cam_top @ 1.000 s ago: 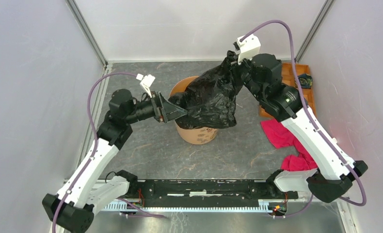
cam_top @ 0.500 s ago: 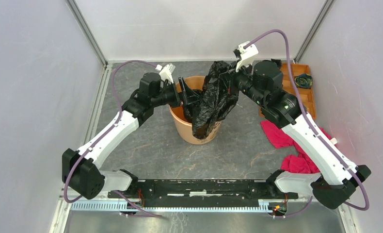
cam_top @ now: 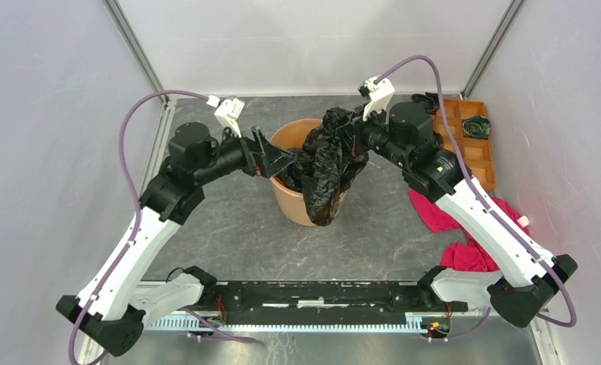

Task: Put the trash bags into the trash bin

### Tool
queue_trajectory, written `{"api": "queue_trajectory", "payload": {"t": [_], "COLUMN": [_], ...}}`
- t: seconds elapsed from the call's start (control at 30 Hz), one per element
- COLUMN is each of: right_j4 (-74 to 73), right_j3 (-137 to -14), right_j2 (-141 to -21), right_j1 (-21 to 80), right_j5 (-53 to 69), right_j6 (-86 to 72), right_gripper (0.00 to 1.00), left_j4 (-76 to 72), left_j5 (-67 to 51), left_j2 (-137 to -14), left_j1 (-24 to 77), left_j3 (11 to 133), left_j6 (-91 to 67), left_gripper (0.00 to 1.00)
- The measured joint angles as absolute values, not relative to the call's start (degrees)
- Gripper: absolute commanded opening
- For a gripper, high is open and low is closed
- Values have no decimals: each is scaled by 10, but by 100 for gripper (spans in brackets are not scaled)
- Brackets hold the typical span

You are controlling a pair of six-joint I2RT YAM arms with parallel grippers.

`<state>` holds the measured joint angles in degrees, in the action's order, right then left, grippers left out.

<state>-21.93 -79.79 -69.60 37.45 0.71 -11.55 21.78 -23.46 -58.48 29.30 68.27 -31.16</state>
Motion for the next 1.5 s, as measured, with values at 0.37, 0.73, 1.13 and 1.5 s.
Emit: {"api": "queue_trajectory", "payload": {"t": [0.37,0.73,1.13,1.5], "right_j4": [-215,-195,-160,-207], "right_j3": [-780,-780,-789,-891], "right_j2": [-709,-804,-870,-855], "right_j1": [375,375,375,375], "right_j5": [43,105,77,45], "right_j6": [-129,-174,-176,-126], "right_gripper": [1,1,1,1], "left_j4": [300,199,276,300], "left_j5": [-184,-303,-220,-210], "left_j2": [-564,-589,-588,-669], "left_j1": [293,303,326,347], "left_j3": [706,688,686,775], "left_j6": [-287,-335,-344,-324], "left_gripper": [100,100,82,86]}}
